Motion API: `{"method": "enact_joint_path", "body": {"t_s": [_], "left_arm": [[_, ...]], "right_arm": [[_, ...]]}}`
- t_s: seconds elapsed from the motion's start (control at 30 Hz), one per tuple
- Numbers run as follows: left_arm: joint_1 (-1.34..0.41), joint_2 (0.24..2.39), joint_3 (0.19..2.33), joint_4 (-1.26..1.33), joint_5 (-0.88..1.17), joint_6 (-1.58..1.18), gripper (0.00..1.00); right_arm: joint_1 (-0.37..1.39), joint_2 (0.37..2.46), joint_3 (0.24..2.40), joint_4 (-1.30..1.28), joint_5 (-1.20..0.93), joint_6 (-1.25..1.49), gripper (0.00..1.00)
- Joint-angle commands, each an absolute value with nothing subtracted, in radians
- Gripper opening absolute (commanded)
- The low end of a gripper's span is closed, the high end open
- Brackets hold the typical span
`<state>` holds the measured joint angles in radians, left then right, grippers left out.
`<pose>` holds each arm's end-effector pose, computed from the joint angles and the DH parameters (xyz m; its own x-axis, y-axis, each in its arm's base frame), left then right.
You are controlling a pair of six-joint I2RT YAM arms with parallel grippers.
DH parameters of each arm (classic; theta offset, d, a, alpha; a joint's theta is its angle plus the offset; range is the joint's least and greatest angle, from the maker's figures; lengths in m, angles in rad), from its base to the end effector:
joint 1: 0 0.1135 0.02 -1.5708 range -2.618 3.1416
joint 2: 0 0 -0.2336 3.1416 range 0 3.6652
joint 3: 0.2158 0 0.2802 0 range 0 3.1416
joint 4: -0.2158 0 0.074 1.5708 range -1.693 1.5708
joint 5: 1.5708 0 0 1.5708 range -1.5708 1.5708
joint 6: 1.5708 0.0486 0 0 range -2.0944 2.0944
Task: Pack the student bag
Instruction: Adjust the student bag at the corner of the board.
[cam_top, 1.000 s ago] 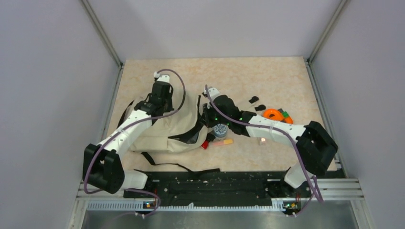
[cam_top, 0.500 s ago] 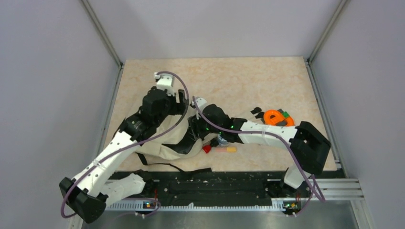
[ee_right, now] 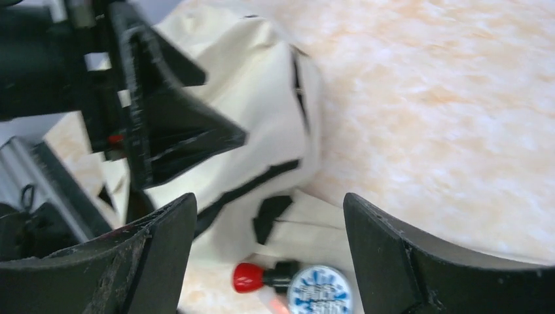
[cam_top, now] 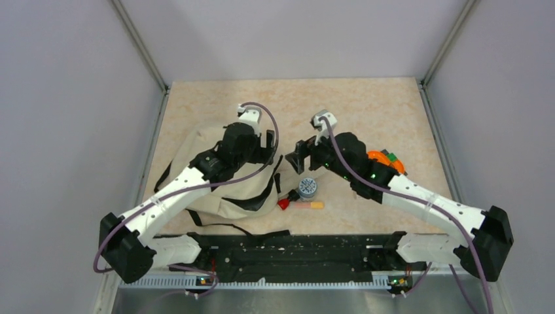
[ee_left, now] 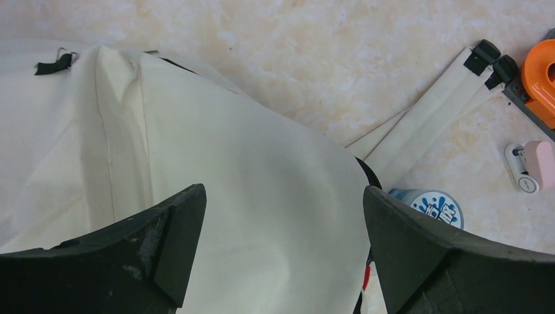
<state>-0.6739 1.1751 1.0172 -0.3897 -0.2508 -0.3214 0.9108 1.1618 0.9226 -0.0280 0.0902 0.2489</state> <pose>0.2522 -0.1859 0.2822 -0.5246 0.0274 -0.8509 0.2880 0.9463 -0.1471 0.2029 0.2543 0.2890 -0.3376 -0.0348 -0.9406 -0.6710 0.7097 0.2146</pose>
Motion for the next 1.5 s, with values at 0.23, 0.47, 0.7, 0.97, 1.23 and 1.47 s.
{"method": "enact_joint_path", "body": {"t_s": [0.23,0.47,0.7,0.97,1.23,1.47], "left_arm": [[-0.733,1.275,1.04,-0.359,-0.292,-0.35,0.96],[-0.765,1.336,1.047,-0.372,-0.3,-0.349,0.97],[-0.784,1.348,1.046,-0.41,-0.367,-0.336,0.8],[-0.784,1.283,0.999,-0.422,-0.395,-0.372,0.34],[-0.785,1.152,0.927,-0.511,-0.461,-0.452,0.03],[-0.784,1.005,0.847,-0.61,-0.502,-0.548,0.0]], "right_arm": [[0.748,1.156,0.844,-0.024,0.064,0.275,0.81],[0.735,1.222,0.835,0.019,0.03,0.324,0.81],[0.73,1.245,0.831,0.044,0.019,0.349,0.81],[0.721,1.28,0.831,0.064,0.012,0.374,0.81],[0.684,1.345,0.83,0.18,-0.06,0.497,0.81],[0.68,1.471,0.897,0.305,-0.127,0.629,0.8]]}}
